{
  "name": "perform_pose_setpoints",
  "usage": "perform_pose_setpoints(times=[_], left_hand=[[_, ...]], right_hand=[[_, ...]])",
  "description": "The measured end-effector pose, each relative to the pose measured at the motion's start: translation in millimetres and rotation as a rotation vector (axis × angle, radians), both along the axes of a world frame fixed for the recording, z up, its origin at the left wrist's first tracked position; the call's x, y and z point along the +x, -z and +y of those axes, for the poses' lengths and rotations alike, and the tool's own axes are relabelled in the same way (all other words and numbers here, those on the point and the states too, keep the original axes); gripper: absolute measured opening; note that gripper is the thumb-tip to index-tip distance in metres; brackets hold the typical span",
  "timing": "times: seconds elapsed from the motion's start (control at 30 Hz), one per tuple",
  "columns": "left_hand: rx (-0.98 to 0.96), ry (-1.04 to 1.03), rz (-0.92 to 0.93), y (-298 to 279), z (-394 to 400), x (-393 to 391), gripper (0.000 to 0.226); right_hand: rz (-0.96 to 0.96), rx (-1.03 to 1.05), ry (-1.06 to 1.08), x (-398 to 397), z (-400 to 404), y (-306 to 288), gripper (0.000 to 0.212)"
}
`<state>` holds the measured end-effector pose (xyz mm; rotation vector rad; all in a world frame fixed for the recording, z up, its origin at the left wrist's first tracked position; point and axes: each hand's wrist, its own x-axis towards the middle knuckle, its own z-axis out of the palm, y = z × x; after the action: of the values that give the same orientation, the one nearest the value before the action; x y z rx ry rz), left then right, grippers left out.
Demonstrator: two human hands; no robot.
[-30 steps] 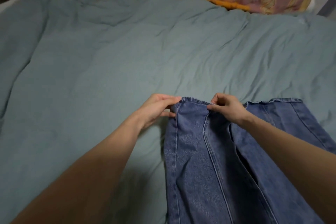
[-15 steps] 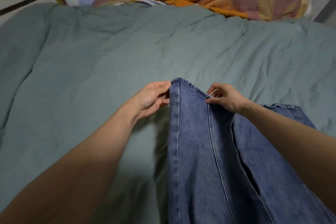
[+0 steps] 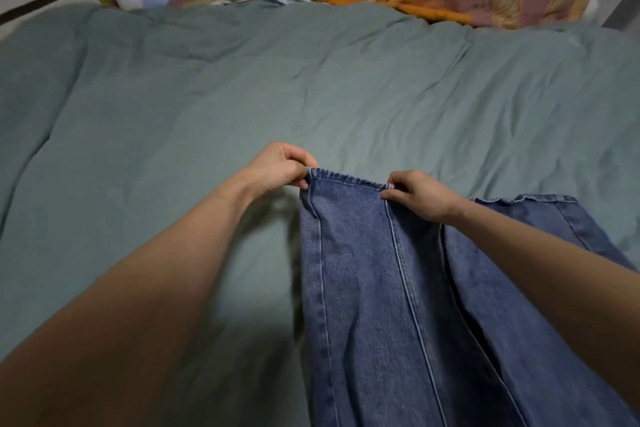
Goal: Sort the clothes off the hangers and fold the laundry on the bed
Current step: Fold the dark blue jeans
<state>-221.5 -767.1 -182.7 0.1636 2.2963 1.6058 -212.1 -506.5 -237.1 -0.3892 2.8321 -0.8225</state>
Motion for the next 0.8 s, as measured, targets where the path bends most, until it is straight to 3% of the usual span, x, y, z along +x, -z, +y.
perform_pose_setpoints(times=[0.33,0.6,0.7,0.8], left_hand=[[0.102,0.276,-0.166,-24,-8,-1,0.029],[0.23,0.456,-0.343,-21,-4,14,0.048],[-0.008,0.475,-0.268,-22,0,18,0.051],[-0.4,0.533,0.009,-26,3,19,0.046]], right_hand=[[-0.223,-0.278,0.038,-2,11,13,0.027],[-0.468,-0.487,0.027,9,29,1,0.02],[-0.513,-0.456,0.001,15,30,-4,0.018],[-0.55,-0.405,-0.002,19,21,-11,0.023]])
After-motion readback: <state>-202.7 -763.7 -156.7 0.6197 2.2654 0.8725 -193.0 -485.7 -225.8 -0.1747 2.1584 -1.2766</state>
